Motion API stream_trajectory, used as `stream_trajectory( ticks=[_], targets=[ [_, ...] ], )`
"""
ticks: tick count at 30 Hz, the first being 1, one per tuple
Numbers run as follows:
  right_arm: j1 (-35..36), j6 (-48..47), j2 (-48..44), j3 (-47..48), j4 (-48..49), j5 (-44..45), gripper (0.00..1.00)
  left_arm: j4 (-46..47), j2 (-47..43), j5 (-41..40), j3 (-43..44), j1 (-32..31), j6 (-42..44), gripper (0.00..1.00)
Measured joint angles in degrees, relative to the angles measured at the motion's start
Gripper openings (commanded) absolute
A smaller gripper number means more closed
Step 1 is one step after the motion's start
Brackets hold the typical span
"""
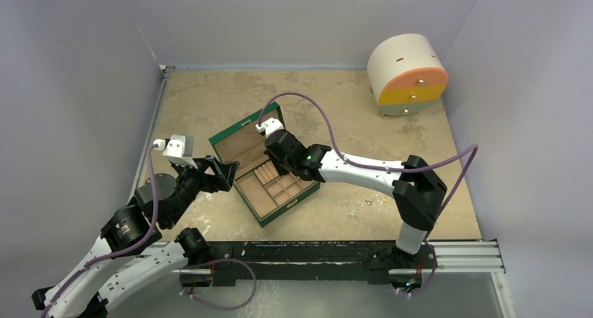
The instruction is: Organize the mixed jewelry
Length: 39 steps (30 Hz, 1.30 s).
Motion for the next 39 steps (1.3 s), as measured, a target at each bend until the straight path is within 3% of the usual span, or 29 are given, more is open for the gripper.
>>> stream_trajectory(
  ticks=[39],
  targets=[
    [0.0,3.61,7.87,0.48,4.17,-1.27,0.0,-0.07,0.02,-0.81,-0.72,0.0,-0.02,0.83]
  ],
)
